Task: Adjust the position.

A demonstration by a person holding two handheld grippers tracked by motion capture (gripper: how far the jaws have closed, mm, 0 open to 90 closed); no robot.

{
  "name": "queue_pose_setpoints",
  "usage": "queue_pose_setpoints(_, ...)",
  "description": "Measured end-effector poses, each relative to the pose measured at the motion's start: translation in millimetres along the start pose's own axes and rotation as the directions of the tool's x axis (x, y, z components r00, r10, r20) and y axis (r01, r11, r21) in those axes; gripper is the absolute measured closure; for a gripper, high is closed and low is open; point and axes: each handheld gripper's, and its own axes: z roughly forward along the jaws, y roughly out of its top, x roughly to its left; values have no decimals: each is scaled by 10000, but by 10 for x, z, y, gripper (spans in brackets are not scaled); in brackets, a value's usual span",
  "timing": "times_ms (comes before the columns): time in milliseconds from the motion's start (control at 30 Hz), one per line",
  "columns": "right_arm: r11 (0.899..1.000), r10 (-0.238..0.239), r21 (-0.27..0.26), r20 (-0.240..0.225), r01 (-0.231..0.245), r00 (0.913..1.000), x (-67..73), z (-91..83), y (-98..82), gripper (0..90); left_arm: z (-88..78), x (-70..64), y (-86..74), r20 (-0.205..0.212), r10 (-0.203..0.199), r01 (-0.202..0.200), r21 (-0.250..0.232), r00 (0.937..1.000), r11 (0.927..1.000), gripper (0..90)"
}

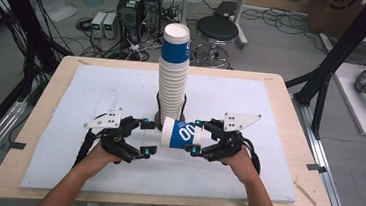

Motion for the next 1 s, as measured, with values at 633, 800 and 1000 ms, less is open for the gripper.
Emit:
queue_pose_setpoints(633, 9980, 263, -551, -893, -313, 9957, -9, 139, -139, 312, 173, -26, 39, 872, -98, 123, -281, 9961, 9995, 177)
queue_pose_setpoints(800, 9995, 132, -260, -928, -156, 9956, 4, 142, -140, 319, 147, -20, 61, 918, 169, -153, -187, 9956, 9997, 261)
queue_pose_setpoints(1000, 9999, 107, 75, -858, -101, 9963, 18, 141, -126, 313, 139, -43, 118, 843, 405, -425, 231, 9956, 9988, 299)
